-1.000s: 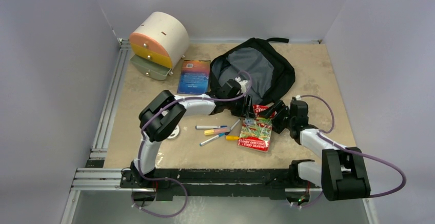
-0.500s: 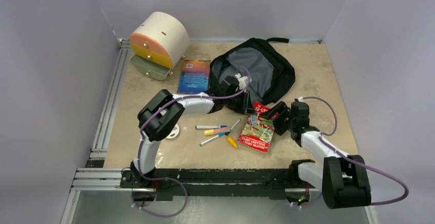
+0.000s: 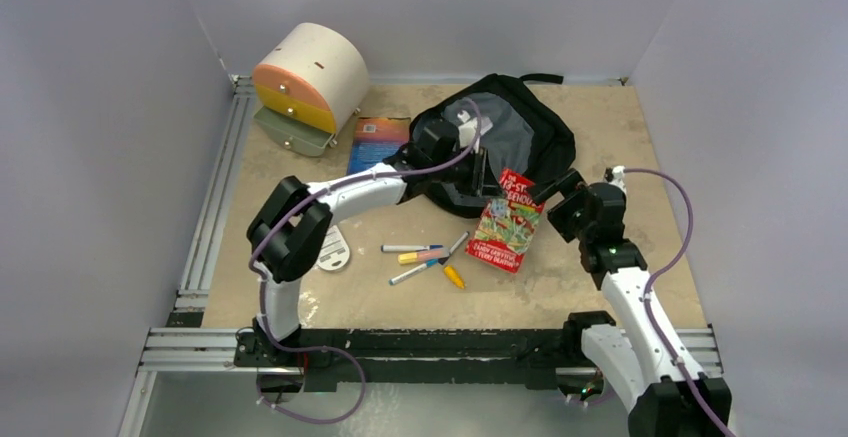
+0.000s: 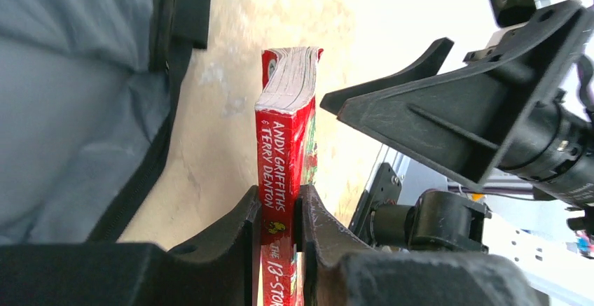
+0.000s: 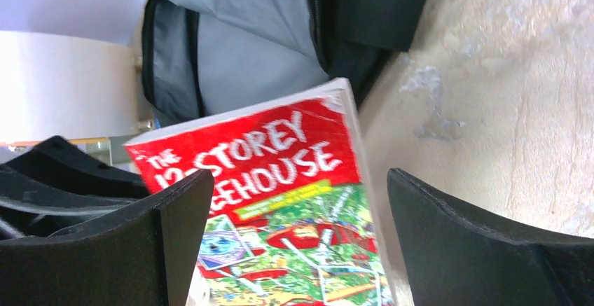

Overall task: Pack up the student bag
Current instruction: Pick up the book from the center of the board.

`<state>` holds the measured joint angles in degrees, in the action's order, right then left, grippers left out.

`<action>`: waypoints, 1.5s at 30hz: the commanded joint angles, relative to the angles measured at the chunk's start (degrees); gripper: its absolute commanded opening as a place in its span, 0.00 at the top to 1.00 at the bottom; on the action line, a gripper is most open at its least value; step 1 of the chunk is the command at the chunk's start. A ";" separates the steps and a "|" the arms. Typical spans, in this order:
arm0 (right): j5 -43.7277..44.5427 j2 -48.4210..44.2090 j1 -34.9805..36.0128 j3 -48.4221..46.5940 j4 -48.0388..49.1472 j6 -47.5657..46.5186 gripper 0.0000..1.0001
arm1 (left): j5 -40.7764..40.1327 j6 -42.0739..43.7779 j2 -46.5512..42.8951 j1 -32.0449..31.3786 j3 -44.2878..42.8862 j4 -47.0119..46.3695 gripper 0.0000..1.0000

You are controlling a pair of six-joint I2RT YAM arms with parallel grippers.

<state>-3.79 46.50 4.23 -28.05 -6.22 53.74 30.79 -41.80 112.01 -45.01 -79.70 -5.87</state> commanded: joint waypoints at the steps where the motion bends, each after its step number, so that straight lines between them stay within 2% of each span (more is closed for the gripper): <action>1: 3.12 0.09 0.36 -3.41 0.01 -2.44 0.05 | -0.95 7.04 -8.02 1.92 -6.50 2.20 1.00; 10: 0.31 9.29 0.34 -10.71 8.25 -14.07 0.12 | -13.53 9.74 -18.04 11.49 -5.98 16.30 1.00; 17: -1.62 24.76 3.26 -22.14 10.31 -19.69 0.14 | -20.17 11.62 -24.80 18.04 -5.03 23.55 1.00; 20: -7.47 28.40 4.47 -25.34 14.18 -21.18 0.14 | -18.17 12.41 -27.81 20.18 -2.31 22.18 1.00; 23: -17.31 27.41 4.88 -24.97 22.58 -21.70 0.13 | -15.62 14.60 -31.21 21.10 1.28 18.03 1.00; 25: -20.05 27.00 5.43 -24.80 26.42 -21.59 0.13 | -16.25 15.60 -32.81 21.11 2.93 16.70 1.00; 29: -16.07 29.71 7.43 -27.92 24.69 -25.09 0.13 | -18.13 15.50 -33.39 21.43 4.05 16.70 1.00; 36: 2.30 42.45 14.61 -38.24 19.75 -36.37 0.13 | -23.05 9.47 -33.90 21.55 3.47 19.59 1.00; 41: 6.26 55.44 16.93 -49.44 12.78 -41.72 0.14 | -22.25 7.60 -34.82 21.59 2.98 22.18 1.00; 43: 6.98 57.62 17.60 -53.10 10.01 -41.48 0.14 | -21.46 8.09 -35.91 21.55 3.83 21.77 1.00; 45: 5.56 56.25 17.67 -52.25 11.38 -38.86 0.16 | -20.43 9.94 -37.37 21.55 4.89 20.46 1.00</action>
<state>-0.69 104.62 21.50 -77.49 7.53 15.88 8.71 -31.94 80.01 -23.83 -75.07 19.53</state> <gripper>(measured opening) 0.853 0.174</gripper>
